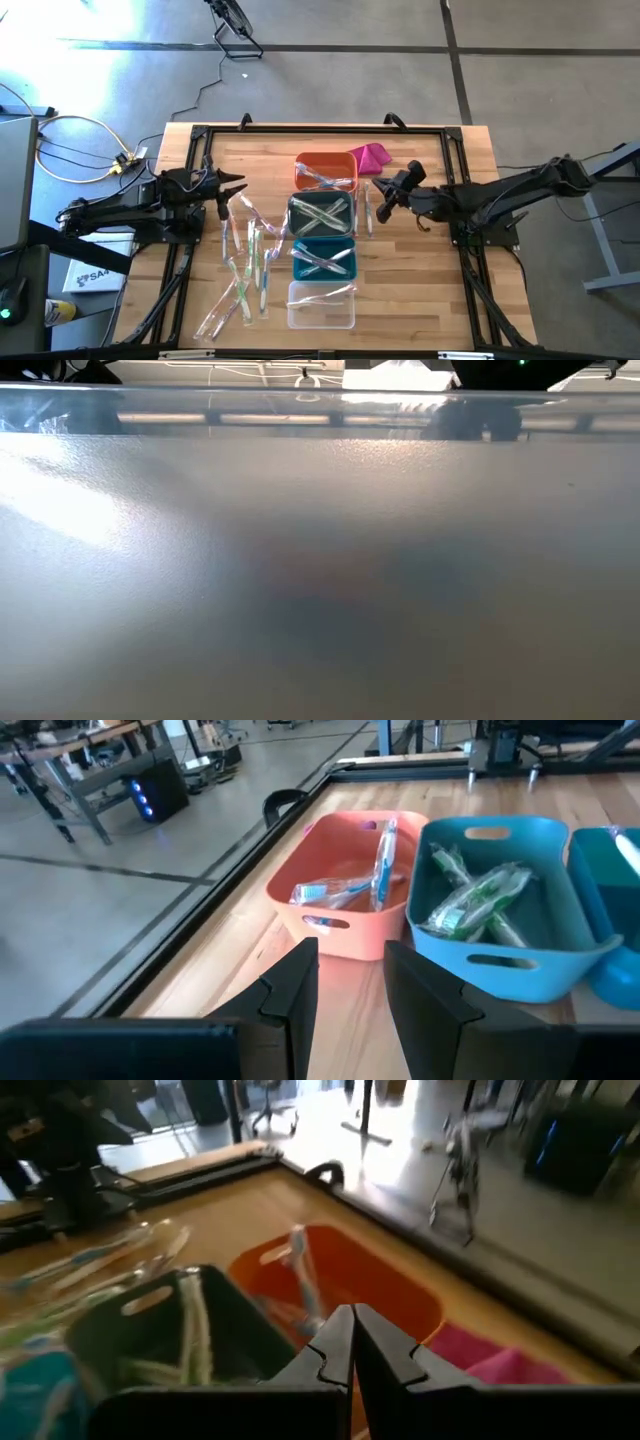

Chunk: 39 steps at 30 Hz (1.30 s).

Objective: Pick & Place Toothbrushes
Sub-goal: Put the blue toothbrush into the orange bin

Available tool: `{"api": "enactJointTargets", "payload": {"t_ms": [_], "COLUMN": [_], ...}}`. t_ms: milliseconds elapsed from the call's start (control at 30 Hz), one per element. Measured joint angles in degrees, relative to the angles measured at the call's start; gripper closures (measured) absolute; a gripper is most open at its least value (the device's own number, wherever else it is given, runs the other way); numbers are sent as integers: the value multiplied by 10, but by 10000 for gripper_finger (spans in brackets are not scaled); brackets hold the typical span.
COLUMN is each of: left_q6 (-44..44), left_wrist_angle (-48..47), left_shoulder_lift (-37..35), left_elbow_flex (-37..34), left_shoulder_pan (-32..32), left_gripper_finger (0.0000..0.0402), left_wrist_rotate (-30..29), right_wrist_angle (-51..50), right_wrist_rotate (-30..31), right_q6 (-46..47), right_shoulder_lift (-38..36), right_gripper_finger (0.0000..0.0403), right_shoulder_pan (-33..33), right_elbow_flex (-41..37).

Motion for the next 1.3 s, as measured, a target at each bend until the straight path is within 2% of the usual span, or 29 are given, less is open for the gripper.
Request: {"api": "enactJointTargets", "payload": {"t_ms": [100, 267, 467, 567, 767, 1000, 1300], "left_q6": [8, 8, 11, 11, 11, 11, 11], "left_wrist_angle": [0, 0, 0, 0, 1, 1, 1], "left_shoulder_lift": [0, 0, 0, 0, 0, 0, 0], "left_elbow_flex": [0, 0, 0, 0, 0, 0, 0], "left_shoulder_pan": [0, 0, 0, 0, 0, 0, 0], "left_gripper_finger": [289, 289, 289, 289, 289, 289, 289], "left_wrist_rotate": [0, 0, 0, 0, 0, 0, 0], "right_wrist_angle": [-66, -112, -190, -192, -171, -163, -104], "right_wrist_rotate": [-65, -156, -191, -197, -267, -299, -327], "right_q6": [89, 197, 320, 330, 333, 392, 402], "right_shoulder_lift": [0, 1, 23, 50, 121, 205, 280], "right_gripper_finger": [400, 400, 400, 400, 400, 400, 400], "right_shoulder_pan": [-25, -72, -108, -111, -111, -113, -114], "right_elbow_flex": [28, 30, 30, 30, 30, 30, 30]}}
